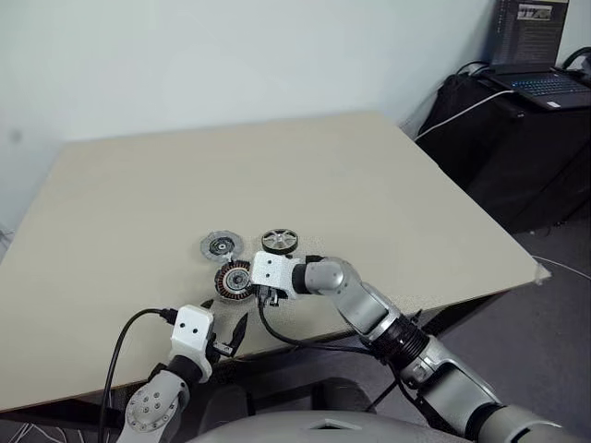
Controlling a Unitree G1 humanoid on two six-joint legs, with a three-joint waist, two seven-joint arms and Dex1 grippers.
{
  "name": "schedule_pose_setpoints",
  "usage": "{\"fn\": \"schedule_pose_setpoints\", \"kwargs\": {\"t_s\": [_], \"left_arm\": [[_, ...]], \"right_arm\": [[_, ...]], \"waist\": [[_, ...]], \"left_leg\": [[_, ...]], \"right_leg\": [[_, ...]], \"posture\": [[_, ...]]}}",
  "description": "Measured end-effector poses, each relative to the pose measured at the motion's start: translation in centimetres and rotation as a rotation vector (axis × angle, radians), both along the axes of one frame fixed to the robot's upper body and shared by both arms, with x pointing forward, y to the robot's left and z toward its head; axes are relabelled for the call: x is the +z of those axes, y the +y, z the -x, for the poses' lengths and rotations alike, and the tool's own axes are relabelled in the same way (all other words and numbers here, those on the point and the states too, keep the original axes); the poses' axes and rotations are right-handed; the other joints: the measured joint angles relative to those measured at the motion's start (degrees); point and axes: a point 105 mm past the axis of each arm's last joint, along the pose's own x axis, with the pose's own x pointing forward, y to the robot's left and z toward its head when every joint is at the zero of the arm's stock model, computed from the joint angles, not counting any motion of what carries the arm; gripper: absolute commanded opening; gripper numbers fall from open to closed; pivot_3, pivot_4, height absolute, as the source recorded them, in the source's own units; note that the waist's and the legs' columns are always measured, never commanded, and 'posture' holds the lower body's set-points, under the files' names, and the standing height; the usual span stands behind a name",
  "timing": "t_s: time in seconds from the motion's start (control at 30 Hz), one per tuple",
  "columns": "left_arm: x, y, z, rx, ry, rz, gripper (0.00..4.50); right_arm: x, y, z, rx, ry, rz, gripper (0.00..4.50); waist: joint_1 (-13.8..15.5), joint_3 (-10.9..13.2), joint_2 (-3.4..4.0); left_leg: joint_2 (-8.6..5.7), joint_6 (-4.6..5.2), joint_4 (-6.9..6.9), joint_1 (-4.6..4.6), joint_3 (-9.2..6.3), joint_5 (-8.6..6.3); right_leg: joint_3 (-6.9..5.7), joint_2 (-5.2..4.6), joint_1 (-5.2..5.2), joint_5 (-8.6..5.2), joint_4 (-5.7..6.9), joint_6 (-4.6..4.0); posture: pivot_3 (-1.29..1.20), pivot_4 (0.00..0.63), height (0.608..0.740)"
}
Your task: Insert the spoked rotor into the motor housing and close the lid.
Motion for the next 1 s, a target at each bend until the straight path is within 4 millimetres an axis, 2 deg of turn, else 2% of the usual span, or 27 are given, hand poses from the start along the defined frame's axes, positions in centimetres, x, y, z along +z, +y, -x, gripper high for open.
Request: {"fn": "schedule_pose_setpoints", "kwargs": {"t_s": [0.17, 0.3, 0.47, 0.73, 0.93, 1.0], "left_arm": [[0.1, 0.2, 0.5, -0.001, -0.013, -0.003, 4.21], [0.0, 0.3, 0.6, 0.001, -0.017, -0.005, 4.21], [-0.5, 0.5, 0.8, 0.009, -0.007, -0.008, 4.21], [-0.6, 0.5, 0.7, 0.009, -0.021, -0.002, 4.21], [-0.8, 0.3, 0.6, 0.003, -0.018, 0.002, 4.21], [-0.8, 0.3, 0.5, 0.002, -0.025, 0.002, 4.21]], "right_arm": [[-0.5, 0.9, 2.0, 0.176, 0.016, 0.069, 1.89], [-0.4, 1.3, 2.4, 0.238, 0.003, 0.095, 1.89], [-1.1, 1.7, 2.1, 0.240, 0.011, 0.110, 1.89], [-2.8, 0.6, 1.1, 0.192, 0.031, 0.174, 1.89], [-2.9, 0.1, 0.5, 0.166, 0.030, 0.176, 1.89], [-3.0, 0.0, 0.3, 0.158, 0.025, 0.179, 1.50]], "waist": [[0.01, 0.08, -0.06], [0.09, 0.07, -0.08], [0.15, 0.06, -0.09], [0.15, 0.07, -0.08], [0.15, 0.06, -0.08], [0.14, 0.06, -0.08]], "left_leg": [[0.00, 0.01, 0.01, 0.00, 0.01, -0.01], [0.01, 0.00, 0.02, 0.00, 0.01, -0.01], [0.00, 0.00, 0.01, 0.00, 0.03, -0.01], [0.00, 0.00, 0.02, 0.00, 0.03, -0.01], [0.00, 0.00, 0.02, 0.01, 0.03, 0.00], [0.00, 0.00, 0.02, 0.01, 0.04, 0.00]], "right_leg": [[0.00, 0.00, 0.00, 0.00, -0.01, 0.00], [-0.01, 0.00, 0.01, 0.00, 0.01, 0.00], [0.00, 0.00, 0.01, 0.00, 0.01, 0.00], [0.00, 0.00, 0.01, 0.00, 0.03, 0.00], [0.00, 0.00, 0.02, 0.01, 0.03, 0.01], [0.00, 0.00, 0.02, 0.01, 0.03, 0.01]], "posture": [[0.00, 0.000, 0.740], [0.00, 0.000, 0.740], [0.00, 0.000, 0.740], [0.00, 0.000, 0.740], [0.00, 0.000, 0.740], [0.00, 0.000, 0.740]]}}
